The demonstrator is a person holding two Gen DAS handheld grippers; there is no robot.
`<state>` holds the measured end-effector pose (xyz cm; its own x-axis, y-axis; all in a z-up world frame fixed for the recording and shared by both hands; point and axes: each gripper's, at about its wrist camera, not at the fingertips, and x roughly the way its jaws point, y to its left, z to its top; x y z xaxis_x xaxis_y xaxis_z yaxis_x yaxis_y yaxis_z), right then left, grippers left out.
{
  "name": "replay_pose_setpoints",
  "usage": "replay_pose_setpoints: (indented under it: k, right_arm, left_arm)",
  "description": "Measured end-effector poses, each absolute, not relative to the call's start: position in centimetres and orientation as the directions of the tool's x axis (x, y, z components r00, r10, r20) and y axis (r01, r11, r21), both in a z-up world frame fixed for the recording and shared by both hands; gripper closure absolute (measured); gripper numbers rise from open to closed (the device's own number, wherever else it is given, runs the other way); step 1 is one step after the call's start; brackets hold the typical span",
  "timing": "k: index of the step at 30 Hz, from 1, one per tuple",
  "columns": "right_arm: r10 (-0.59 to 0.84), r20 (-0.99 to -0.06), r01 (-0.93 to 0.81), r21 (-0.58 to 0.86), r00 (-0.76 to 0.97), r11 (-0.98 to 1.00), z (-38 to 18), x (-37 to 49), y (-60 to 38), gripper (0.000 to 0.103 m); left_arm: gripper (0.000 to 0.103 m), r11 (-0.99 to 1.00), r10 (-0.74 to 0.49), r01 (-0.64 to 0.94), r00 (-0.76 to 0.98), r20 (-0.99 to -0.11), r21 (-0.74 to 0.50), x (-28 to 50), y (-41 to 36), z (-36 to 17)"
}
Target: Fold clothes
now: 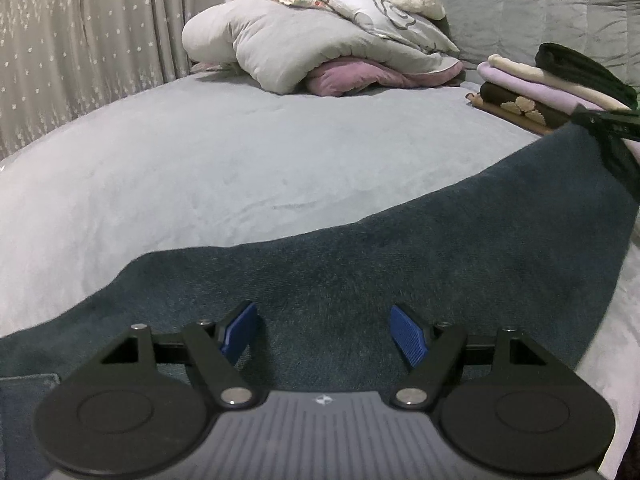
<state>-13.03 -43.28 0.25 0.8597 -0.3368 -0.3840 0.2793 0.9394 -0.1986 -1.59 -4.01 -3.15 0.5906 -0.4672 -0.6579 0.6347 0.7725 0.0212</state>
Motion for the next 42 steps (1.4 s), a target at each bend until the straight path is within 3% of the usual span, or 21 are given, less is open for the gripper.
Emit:
replay_pose_setpoints:
  k: [10, 13, 15, 18, 20, 22, 27, 34, 42]
  right_arm:
    - [-0.366, -0.525, 0.282, -0.236, 0.768, 0.93, -4.7, -7.4, -45.4, 0.091]
    - [-0.421, -0.549, 0.336, -0.253, 0.723, 0.907, -6.2, -6.6, -46.6, 0.103]
    - [-0.415, -0.57, 0.361, -0.211, 0.709, 0.908, -6.3, -6.9, -47.5, 0.103]
    - [-0.395, -0.568, 0.392, -0.135, 0.722, 0.91, -5.2, -8.3, -48.6, 0.095]
    - [-0.382, -0.556, 0.409, -0.082, 0.738, 0.909, -4.0, -9.8, -49.2, 0.071]
    - [-0.37, -0.551, 0.419, -0.041, 0.748, 0.907, -2.9, -11.4, -49.6, 0.059]
    - [-0.322, -0.566, 0.418, 0.044, 0.759, 0.907, -1.2, -15.0, -50.6, 0.053]
    - [-0.169, -0.603, 0.383, 0.244, 0.779, 0.891, -1.3, -19.1, -51.4, 0.053]
    - [-0.114, -0.615, 0.304, 0.214, 0.781, 0.928, -1.4, -19.6, -46.7, 0.053]
  left_arm:
    - [0.026, 0.773, -0.465, 0.634, 0.585, -0.665, 0.018, -1.3, -4.1, -4.0]
    - [0.025, 0.774, -0.463, 0.633, 0.588, -0.663, 0.02, -1.3, -4.2, -4.1]
    - [0.025, 0.775, -0.461, 0.631, 0.59, -0.663, 0.022, -1.3, -4.3, -4.1]
    - [0.025, 0.776, -0.46, 0.63, 0.594, -0.661, 0.026, -1.4, -4.4, -3.8]
    - [0.025, 0.776, -0.471, 0.63, 0.599, -0.647, 0.019, -1.6, -4.4, -3.4]
    - [0.025, 0.773, -0.489, 0.634, 0.601, -0.632, 0.004, -1.9, -4.2, -2.9]
    - [0.025, 0.738, -0.57, 0.673, 0.578, -0.584, -0.055, -3.2, -4.1, -1.7]
    - [0.025, 0.689, -0.601, 0.724, 0.555, -0.575, -0.022, -5.5, -4.8, -1.4]
    - [0.028, 0.653, -0.635, 0.755, 0.502, -0.587, -0.06, -7.1, -5.0, -2.0]
